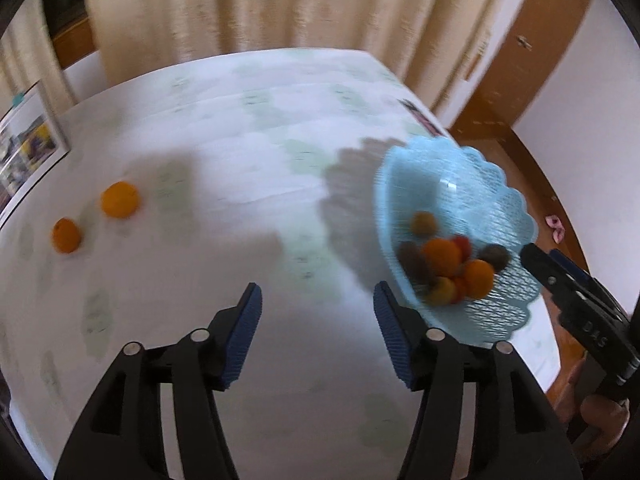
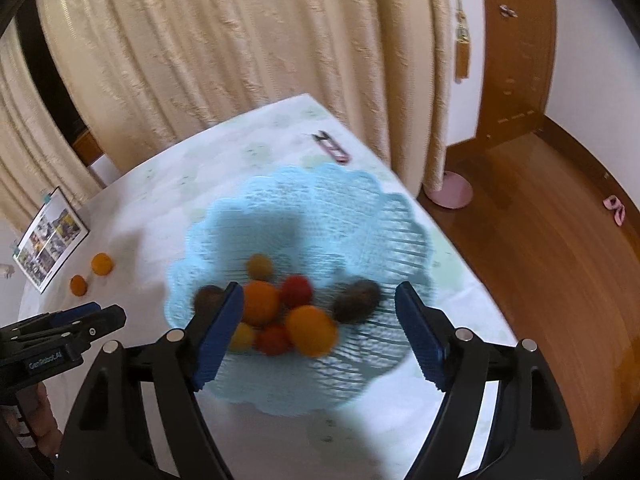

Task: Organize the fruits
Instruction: 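Move both tools back to the table and grasp an orange with the left tool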

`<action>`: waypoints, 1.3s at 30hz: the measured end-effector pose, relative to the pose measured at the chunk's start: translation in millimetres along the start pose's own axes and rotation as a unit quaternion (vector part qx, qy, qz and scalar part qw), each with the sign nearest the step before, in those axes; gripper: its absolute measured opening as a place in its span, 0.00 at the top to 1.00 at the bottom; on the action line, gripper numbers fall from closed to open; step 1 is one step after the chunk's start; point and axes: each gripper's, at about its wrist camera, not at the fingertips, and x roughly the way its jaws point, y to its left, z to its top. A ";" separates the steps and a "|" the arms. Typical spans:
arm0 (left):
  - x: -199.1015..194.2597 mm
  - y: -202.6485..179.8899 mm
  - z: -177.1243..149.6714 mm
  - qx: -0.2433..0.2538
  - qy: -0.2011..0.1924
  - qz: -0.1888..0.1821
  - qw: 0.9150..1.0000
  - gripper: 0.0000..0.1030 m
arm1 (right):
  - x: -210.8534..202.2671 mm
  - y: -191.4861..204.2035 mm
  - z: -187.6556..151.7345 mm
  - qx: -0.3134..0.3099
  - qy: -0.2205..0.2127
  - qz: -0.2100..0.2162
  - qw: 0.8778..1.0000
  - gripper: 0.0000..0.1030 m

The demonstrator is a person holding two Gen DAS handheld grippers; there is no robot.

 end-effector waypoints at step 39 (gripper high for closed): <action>10.1 250.3 4.4 -0.163 -0.009 0.110 0.981 0.18 | 47.0 169.9 -27.2 -0.095 0.050 0.040 0.993 0.05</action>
